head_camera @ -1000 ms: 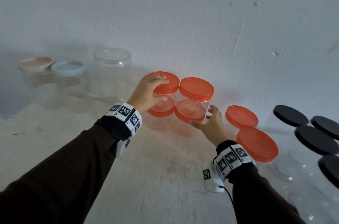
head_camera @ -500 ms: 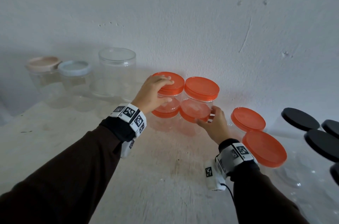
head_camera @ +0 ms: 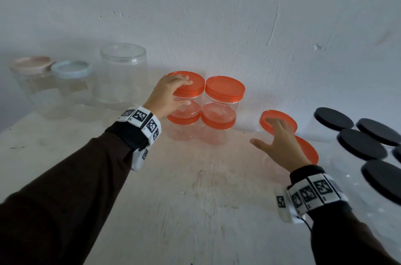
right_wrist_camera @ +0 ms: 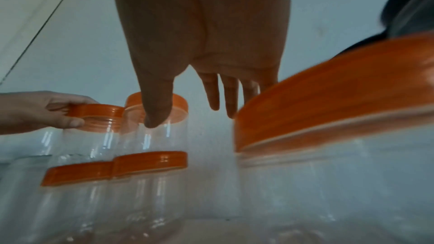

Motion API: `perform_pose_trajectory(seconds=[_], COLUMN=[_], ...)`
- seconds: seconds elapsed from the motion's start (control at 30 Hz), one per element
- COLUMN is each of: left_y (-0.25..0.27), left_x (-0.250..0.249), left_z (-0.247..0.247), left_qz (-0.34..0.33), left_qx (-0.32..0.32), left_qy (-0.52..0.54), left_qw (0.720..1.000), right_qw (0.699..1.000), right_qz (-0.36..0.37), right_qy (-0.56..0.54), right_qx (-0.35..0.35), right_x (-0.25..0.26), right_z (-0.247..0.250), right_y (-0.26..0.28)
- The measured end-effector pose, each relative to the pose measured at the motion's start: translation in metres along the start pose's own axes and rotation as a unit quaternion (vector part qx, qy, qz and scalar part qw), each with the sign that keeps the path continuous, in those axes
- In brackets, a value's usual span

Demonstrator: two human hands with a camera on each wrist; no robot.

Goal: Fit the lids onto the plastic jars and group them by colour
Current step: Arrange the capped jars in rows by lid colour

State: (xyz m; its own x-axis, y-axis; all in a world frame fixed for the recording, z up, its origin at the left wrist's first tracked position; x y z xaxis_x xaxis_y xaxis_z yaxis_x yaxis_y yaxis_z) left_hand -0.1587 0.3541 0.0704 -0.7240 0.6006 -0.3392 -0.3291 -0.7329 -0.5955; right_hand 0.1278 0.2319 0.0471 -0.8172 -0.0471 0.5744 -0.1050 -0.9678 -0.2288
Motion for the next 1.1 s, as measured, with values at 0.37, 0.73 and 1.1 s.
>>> perform_pose_trajectory(seconds=[0.37, 0.73, 1.1], left_y=[0.000, 0.000, 0.001], left_x=[-0.003, -0.005, -0.003], left_z=[0.002, 0.003, 0.002], left_qz=[0.002, 0.008, 0.003], left_qx=[0.005, 0.010, 0.005], left_qy=[0.000, -0.003, -0.002], left_qw=[1.000, 1.000, 1.000], right_qw=[0.978, 0.962, 0.978], right_qz=[-0.066, 0.143, 0.142], right_qy=[0.170, 0.092, -0.119], right_qx=[0.096, 0.213, 0.094], right_x=[-0.020, 0.064, 0.057], right_z=[0.000, -0.060, -0.038], right_y=[0.037, 0.049, 0.027])
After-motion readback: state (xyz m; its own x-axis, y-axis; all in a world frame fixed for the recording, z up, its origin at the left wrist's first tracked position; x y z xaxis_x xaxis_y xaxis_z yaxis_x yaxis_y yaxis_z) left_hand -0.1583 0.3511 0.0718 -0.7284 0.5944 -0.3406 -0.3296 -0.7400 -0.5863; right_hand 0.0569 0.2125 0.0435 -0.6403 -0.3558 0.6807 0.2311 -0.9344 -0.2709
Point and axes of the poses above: each hand's wrist, its own y-axis away from the middle knuckle, its own z-axis out of the back of the hand, x = y × z, the point moved 3 cm from there along -y, towards the middle knuckle, and after that the axes turned 11 degrees about -y, right-handed, at the moved point
